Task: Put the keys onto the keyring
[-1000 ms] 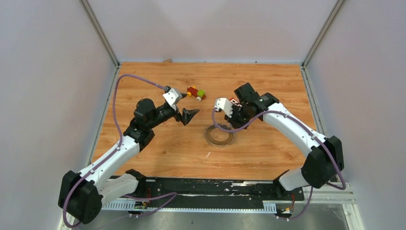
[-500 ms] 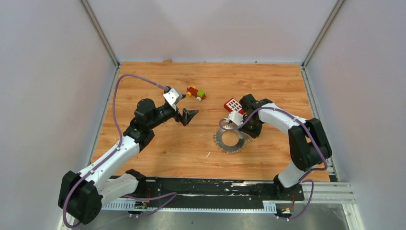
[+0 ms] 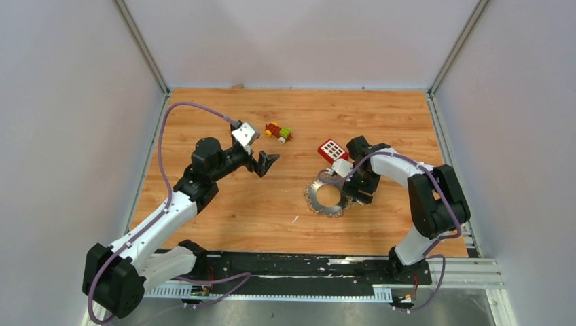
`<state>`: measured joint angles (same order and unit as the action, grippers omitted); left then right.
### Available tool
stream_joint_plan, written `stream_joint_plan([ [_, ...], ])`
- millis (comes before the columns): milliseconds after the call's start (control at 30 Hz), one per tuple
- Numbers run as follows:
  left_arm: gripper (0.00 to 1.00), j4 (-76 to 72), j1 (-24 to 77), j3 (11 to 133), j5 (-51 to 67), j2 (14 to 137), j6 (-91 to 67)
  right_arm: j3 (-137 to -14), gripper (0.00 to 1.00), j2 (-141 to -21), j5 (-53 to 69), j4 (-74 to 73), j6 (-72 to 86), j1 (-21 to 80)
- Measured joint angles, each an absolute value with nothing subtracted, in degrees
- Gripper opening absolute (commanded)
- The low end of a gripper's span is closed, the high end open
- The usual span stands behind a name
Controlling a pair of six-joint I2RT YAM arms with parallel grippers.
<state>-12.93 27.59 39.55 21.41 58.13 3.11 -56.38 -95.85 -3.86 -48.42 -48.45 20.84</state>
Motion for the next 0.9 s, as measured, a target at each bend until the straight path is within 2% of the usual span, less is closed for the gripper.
stream_joint_plan([
  [100,1.00,-10.57,27.59,41.17,19.27,57.78,4.08,-56.18,0.92,-94.02,-3.14,-48.12,-47.83,19.70],
  [200,1.00,-8.05,27.59,42.63,15.73,56.90,5.48,-56.18,1.00,-88.95,-1.23,-47.92,-47.03,17.82],
  [400,1.00,-3.77,26.41,44.34,6.72,54.33,8.71,-58.04,1.00,-73.67,4.67,-44.80,-40.91,10.50],
  [533,1.00,-0.21,24.43,44.38,2.02,51.53,9.52,-58.33,1.00,-64.97,6.50,-39.18,-34.52,9.08],
  [700,1.00,1.17,23.29,43.31,-0.60,47.92,9.74,-51.00,1.00,-53.10,7.20,-29.41,-26.24,9.19],
  [900,1.00,-0.69,22.81,35.48,-1.61,41.30,9.17,-43.29,1.00,-41.52,10.70,-24.10,-20.53,9.19],
])
